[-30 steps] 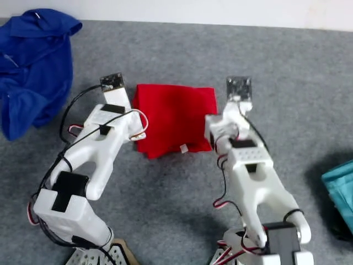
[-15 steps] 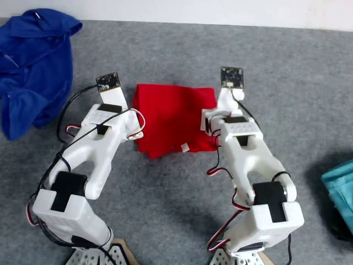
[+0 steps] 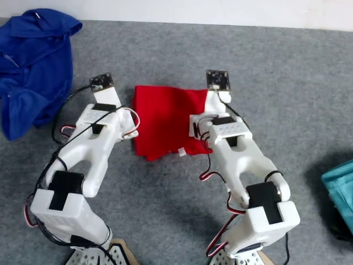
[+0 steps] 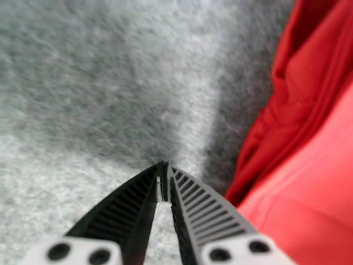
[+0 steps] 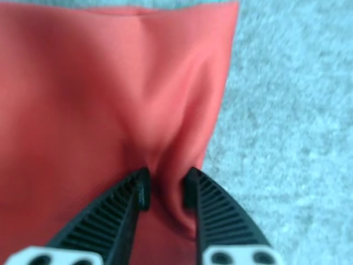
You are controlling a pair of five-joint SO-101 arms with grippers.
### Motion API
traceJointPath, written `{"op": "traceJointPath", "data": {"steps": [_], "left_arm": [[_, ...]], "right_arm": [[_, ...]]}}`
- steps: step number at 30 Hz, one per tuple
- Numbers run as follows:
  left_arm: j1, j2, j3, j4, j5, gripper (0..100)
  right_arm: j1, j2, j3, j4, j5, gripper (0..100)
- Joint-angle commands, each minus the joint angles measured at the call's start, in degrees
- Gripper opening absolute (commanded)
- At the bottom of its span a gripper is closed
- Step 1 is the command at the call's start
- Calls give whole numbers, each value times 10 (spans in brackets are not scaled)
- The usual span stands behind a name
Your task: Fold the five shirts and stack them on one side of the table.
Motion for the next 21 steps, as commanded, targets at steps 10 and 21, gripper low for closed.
{"op": "traceJointPath", "data": {"steps": [10,21], "left_arm": [[-7,-5,-20,-6,1,6],[-7,-5,-20,-7,1,6]], "right_arm": [[-1,-1,-30,20,12,2],[124,-27,-57,95,10,8]]}}
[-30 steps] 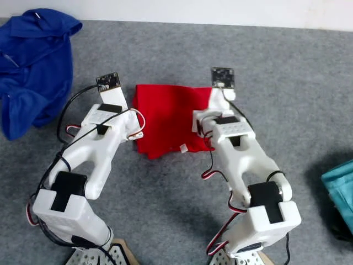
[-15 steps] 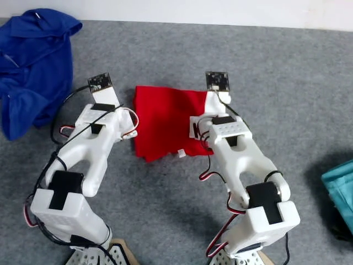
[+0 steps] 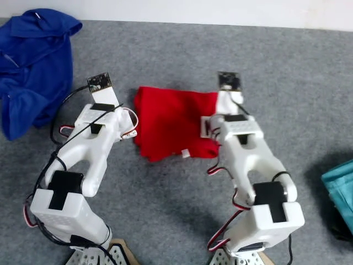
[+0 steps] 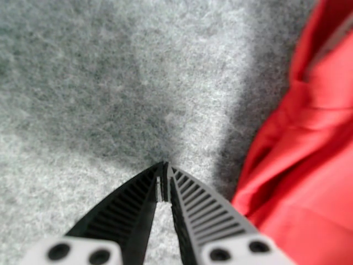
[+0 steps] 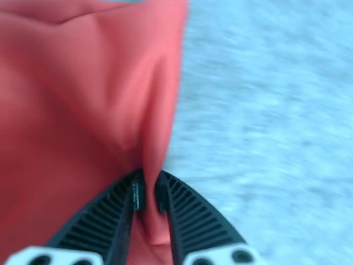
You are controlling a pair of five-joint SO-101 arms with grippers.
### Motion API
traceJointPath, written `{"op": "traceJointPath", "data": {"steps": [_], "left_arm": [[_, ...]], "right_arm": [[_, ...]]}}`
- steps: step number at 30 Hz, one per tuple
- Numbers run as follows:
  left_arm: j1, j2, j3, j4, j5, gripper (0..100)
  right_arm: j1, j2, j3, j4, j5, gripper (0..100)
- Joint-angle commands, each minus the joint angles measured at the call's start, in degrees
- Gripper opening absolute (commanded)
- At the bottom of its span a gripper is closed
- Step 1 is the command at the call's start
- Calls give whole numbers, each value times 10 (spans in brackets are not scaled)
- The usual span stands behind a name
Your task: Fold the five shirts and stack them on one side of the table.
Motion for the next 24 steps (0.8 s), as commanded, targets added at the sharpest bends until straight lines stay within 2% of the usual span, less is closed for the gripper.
{"op": "traceJointPath", "data": {"steps": [1,7,11,14,19,24], "left_arm": [[-7,-5,-20,-7,1,6],[-7,-5,-21,-7,1,6],[-7,-4,-21,-7,1,6],[-7,-4,-21,-7,1,6],[-7,-4,-21,-7,1,6],[-7,-4,-21,-7,1,6]], "right_arm": [[58,-37,-37,40,-23,8],[114,-104,4,45,-22,8],[70,-109,27,46,-19,15],[46,-110,38,47,12,90],[44,-109,41,47,7,255],[39,-100,39,44,4,260]]}}
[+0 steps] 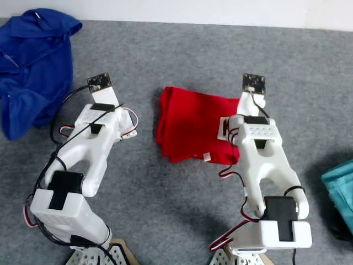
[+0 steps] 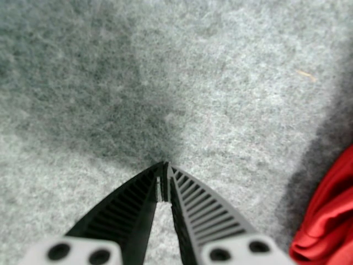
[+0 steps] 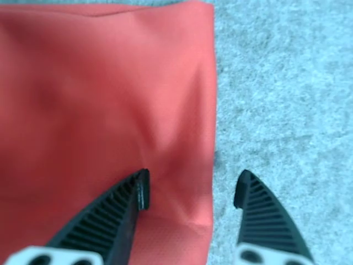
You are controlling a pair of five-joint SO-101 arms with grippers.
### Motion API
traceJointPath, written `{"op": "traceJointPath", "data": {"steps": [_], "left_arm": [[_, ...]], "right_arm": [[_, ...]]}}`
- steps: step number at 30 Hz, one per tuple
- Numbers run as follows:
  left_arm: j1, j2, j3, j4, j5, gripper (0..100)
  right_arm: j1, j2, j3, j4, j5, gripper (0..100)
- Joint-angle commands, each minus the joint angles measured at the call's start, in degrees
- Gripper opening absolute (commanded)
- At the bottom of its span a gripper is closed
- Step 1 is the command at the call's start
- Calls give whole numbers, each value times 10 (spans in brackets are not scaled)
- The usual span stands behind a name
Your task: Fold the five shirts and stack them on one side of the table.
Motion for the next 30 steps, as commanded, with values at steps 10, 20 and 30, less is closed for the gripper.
{"op": "traceJointPath", "data": {"steps": [10,20,30], "left_arm": [[-7,-4,-21,-7,1,6],[-7,-4,-20,-7,1,6],[-6,-4,-16,-21,1,6]], "right_arm": [[-29,158,-131,49,5,215],[-29,206,-211,119,6,8],[165,63,-212,138,3,8]]}}
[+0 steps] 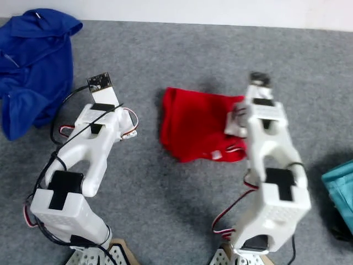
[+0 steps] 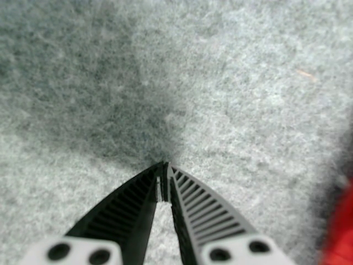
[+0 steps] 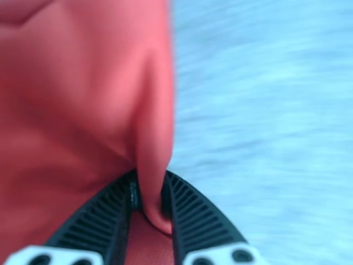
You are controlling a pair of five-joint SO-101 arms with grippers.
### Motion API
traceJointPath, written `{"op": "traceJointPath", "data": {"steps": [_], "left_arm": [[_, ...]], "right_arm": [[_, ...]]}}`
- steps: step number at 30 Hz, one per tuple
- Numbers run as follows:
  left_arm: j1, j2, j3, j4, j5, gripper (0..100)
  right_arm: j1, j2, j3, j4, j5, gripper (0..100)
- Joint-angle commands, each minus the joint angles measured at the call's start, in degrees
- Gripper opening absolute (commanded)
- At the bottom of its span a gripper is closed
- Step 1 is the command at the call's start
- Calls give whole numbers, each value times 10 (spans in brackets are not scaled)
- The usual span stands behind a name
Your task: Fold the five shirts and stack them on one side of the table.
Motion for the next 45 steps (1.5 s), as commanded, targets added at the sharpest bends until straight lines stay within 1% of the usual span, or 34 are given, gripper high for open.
{"op": "traceJointPath", "data": {"steps": [1,3,7,15,21,27,33,39,42,45], "left_arm": [[-6,-3,-15,-23,1,6],[-6,-2,-15,-30,1,6],[-6,28,-17,-47,1,6],[-6,48,-31,-46,1,6],[-5,50,-31,-47,1,6],[-5,50,-31,-47,1,6],[-5,51,-31,-47,1,6],[-4,51,-31,-47,1,6],[-4,51,-31,-47,1,6],[-4,51,-31,-47,1,6]], "right_arm": [[86,-101,-11,19,5,8],[123,-138,-10,36,8,8],[196,-192,-11,54,60,8],[327,-234,-16,56,105,8],[398,-281,-16,56,120,8],[454,-338,-14,56,168,8],[536,-371,-12,56,203,8],[619,-379,-15,52,211,8],[642,-377,-13,51,239,8],[650,-373,-7,34,247,8]]}}
